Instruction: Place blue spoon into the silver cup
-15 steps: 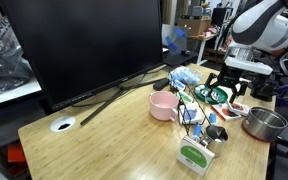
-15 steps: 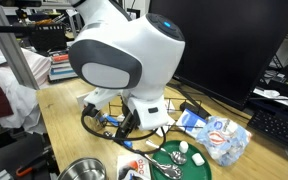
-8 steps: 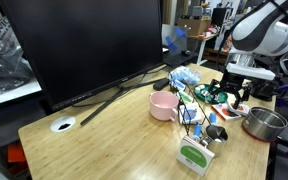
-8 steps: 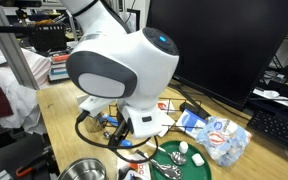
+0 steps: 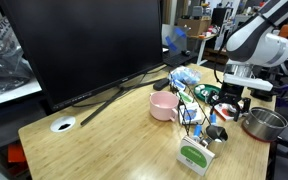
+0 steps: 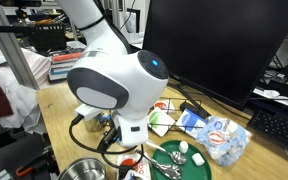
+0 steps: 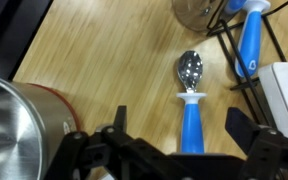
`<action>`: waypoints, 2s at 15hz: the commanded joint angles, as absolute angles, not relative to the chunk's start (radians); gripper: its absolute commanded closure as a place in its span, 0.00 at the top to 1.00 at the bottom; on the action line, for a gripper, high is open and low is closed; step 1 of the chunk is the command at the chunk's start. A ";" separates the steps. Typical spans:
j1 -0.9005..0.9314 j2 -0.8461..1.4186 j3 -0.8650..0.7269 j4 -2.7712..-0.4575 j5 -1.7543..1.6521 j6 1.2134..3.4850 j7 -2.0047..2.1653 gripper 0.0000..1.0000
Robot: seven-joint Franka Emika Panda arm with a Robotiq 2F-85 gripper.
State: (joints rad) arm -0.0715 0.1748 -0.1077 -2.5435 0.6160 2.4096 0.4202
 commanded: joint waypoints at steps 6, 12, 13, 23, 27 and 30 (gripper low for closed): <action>-0.074 0.249 -0.093 -2.509 0.719 2.563 0.413 1.00; -0.080 0.303 -0.095 -2.456 0.707 2.565 0.423 1.00; -0.083 0.310 -0.094 -2.447 0.709 2.554 0.420 1.00; -0.088 0.349 -0.103 -2.416 0.698 2.537 0.428 0.69; -0.093 0.341 -0.114 -2.427 0.701 2.514 0.428 0.43; -0.101 0.336 -0.122 -2.430 0.702 2.489 0.429 0.23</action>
State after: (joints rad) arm -0.0913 0.3176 -0.1350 -2.4417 0.6882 2.5008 0.4246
